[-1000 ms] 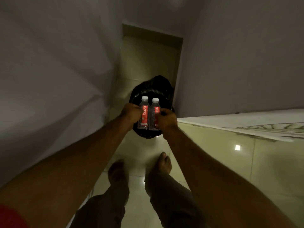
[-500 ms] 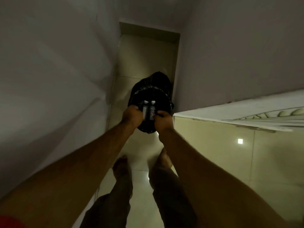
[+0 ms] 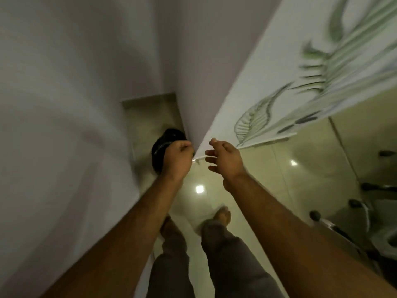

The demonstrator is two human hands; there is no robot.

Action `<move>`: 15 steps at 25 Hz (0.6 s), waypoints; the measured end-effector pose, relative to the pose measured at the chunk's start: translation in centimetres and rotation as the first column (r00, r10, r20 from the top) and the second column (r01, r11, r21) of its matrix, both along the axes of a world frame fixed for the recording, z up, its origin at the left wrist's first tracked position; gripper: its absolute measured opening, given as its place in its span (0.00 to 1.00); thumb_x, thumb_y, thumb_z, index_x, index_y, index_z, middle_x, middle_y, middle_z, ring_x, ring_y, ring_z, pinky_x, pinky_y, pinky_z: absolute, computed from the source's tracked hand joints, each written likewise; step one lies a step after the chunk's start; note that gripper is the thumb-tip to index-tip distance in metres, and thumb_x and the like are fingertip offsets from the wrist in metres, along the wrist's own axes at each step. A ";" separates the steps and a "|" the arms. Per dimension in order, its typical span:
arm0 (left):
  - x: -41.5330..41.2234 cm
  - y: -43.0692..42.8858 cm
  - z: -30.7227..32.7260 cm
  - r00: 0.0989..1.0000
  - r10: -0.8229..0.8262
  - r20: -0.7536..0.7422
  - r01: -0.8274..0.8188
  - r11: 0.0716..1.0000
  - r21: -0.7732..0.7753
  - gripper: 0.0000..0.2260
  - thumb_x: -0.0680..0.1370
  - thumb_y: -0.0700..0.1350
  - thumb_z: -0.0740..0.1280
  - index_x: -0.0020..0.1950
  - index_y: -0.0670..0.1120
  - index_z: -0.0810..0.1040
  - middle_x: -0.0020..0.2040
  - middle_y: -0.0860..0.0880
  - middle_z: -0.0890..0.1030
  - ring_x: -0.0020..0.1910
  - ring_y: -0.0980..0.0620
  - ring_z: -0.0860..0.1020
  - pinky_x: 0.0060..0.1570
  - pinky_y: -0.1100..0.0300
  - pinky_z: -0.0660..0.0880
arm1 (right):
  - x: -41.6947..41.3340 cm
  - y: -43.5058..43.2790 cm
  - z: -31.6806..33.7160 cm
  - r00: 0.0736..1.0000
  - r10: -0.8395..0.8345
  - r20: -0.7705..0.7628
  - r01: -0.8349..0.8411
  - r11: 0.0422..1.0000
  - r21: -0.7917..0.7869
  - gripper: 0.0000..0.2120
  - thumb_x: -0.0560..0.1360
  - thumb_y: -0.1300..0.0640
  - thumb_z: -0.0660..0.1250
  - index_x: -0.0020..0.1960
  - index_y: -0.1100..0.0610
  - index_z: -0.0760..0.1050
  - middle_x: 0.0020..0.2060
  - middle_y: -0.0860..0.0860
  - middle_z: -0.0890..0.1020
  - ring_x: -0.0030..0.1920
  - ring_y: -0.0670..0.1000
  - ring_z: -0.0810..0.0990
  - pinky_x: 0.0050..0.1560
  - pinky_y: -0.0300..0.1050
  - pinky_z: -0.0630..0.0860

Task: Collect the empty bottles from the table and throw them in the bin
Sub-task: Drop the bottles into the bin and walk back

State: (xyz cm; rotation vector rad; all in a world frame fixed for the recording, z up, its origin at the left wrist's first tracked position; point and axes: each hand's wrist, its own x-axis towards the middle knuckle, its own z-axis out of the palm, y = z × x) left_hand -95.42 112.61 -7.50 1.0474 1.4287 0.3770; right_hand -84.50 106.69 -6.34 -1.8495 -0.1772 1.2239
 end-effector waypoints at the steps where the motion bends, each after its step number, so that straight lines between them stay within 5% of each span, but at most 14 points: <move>1: 1.8 -0.7 3.0 1.000 -0.028 0.000 0.028 1.000 0.012 0.07 0.79 0.44 0.64 0.55 0.49 0.79 0.53 0.49 0.81 0.47 0.50 0.78 0.47 0.56 0.77 | 1.4 -1.2 3.0 0.999 -0.048 0.018 0.048 0.999 0.024 0.15 0.81 0.49 0.64 0.58 0.59 0.78 0.43 0.52 0.82 0.42 0.51 0.81 0.43 0.46 0.78; 8: 18.1 -10.5 19.2 0.890 -0.383 0.247 0.347 0.921 0.178 0.04 0.76 0.41 0.67 0.50 0.47 0.79 0.46 0.49 0.82 0.48 0.50 0.80 0.52 0.55 0.76 | 16.6 -16.7 18.5 0.892 -0.406 0.200 0.362 0.905 0.224 0.04 0.79 0.54 0.66 0.49 0.55 0.76 0.40 0.52 0.81 0.39 0.51 0.79 0.39 0.44 0.76; 15: 36.9 -22.6 25.2 0.706 -0.625 0.333 0.588 0.779 0.218 0.05 0.77 0.40 0.67 0.51 0.48 0.78 0.48 0.46 0.82 0.48 0.51 0.80 0.45 0.56 0.74 | 31.4 -32.1 22.2 0.720 -0.659 0.216 0.576 0.742 0.343 0.06 0.80 0.55 0.66 0.53 0.56 0.77 0.43 0.54 0.81 0.41 0.51 0.79 0.42 0.47 0.78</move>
